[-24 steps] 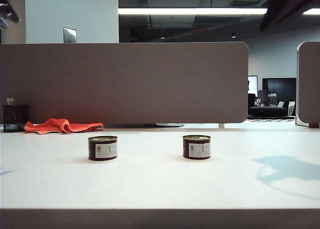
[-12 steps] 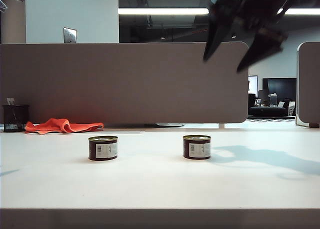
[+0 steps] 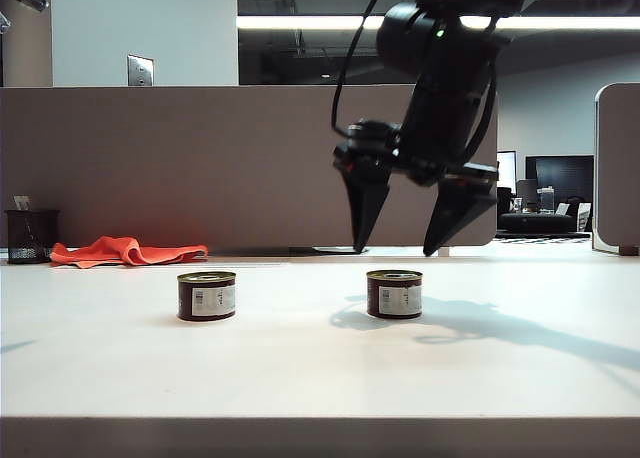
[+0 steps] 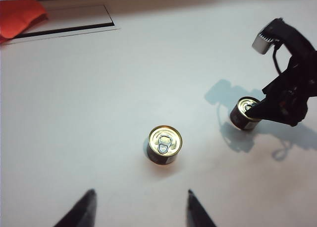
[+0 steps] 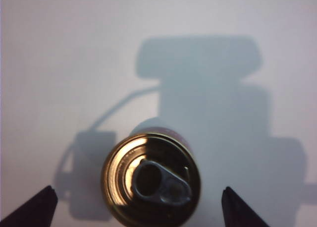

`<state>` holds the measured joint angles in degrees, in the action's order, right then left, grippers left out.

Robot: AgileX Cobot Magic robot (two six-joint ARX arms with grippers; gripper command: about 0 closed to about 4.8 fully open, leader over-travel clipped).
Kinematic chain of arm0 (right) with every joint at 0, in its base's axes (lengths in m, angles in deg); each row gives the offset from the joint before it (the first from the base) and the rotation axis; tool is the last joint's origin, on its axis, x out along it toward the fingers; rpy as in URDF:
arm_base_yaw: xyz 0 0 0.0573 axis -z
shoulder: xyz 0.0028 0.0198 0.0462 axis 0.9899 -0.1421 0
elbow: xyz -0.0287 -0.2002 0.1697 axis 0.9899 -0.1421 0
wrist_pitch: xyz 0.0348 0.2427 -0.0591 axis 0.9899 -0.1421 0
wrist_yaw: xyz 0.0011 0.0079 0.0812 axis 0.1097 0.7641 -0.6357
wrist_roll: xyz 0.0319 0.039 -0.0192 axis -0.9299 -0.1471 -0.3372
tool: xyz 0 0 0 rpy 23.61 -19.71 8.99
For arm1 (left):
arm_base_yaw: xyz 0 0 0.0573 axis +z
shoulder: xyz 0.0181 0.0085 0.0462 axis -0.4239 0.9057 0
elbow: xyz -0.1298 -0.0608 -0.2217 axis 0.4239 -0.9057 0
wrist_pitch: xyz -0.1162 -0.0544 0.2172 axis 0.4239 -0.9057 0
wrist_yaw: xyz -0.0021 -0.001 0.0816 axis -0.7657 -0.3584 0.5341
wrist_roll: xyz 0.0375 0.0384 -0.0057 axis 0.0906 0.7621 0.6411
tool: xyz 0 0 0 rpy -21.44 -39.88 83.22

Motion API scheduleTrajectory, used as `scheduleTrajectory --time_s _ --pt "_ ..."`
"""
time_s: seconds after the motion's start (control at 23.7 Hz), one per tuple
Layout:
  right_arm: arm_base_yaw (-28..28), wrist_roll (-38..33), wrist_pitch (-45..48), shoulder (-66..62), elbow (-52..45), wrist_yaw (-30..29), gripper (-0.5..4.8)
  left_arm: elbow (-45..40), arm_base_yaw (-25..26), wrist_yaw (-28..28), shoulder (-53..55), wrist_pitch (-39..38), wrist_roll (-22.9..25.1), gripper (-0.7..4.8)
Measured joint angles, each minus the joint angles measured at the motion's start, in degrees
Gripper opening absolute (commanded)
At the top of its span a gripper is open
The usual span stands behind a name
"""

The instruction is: Stack a can of tomatoes on the right onto the can of tomatoes on the left.

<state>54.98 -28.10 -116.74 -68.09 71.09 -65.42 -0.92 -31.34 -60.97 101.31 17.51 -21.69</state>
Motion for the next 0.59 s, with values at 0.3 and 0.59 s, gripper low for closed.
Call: scheduleTrajectory --time_s 0.3,0.59 --pt "-0.07 -0.7 -1.27 -2.89 0.02 2.21 4.79 0.0 0.0 -0.04 0.0 -0.57 0.0 2.25" --pt "-0.07 -0.72 -1.07 -3.63 0.04 0.37 3.32 0.0 0.0 -0.04 0.0 -0.57 0.02 2.24"
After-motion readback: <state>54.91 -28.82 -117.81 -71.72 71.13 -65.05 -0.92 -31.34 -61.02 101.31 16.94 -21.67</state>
